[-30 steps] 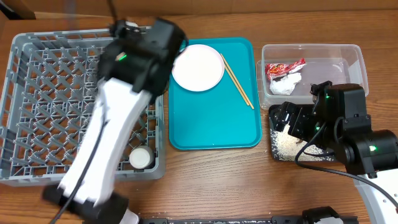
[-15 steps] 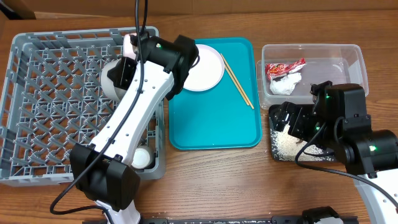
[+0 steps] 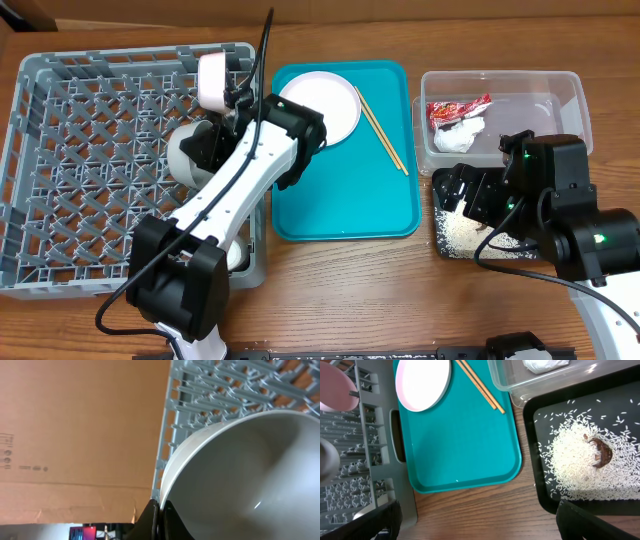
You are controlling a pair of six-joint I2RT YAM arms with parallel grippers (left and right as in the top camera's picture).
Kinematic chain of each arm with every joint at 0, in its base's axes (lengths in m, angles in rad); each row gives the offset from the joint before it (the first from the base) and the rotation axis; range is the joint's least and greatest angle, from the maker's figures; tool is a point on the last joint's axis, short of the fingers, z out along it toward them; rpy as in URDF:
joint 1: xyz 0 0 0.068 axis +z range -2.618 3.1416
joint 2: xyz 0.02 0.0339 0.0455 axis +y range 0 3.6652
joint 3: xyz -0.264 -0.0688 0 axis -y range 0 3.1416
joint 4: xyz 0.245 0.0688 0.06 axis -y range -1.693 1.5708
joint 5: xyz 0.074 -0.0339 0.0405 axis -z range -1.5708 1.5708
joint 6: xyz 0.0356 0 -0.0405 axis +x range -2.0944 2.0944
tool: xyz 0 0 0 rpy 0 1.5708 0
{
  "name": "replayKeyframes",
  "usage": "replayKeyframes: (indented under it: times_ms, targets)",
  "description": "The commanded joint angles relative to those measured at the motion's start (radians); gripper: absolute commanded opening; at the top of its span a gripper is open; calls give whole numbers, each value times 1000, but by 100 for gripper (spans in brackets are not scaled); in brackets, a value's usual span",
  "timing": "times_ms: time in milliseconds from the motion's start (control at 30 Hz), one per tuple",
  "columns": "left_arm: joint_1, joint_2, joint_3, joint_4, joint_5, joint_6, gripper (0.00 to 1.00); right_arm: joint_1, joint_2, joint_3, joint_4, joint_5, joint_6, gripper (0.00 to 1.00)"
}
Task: Sort waste into correct bins and load items into the dishwasher
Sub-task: 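Carry the white bowl with the left gripper into the dish rack, then release the bowl in the rack and withdraw the left gripper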
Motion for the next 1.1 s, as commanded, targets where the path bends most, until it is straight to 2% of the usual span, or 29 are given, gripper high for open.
replayKeyframes:
  times_ms: [0,300,500,633,1067]
  targets:
    - [1,9,-8,2,-117,-104,4,-3,-3,20,5,7,-4,100]
    - [-1,9,-55,134,-84,-95,4,-3,-3,20,5,7,-3,100]
    - [-1,9,-101,135,-87,-101,4,-3,-3,20,5,7,-4,100]
    - [-1,9,-147,138,-87,-150,4,-3,-3,20,5,7,-3,100]
    - [-1,9,-218,182,-105,-147,4,-3,-3,20,5,7,-4,100]
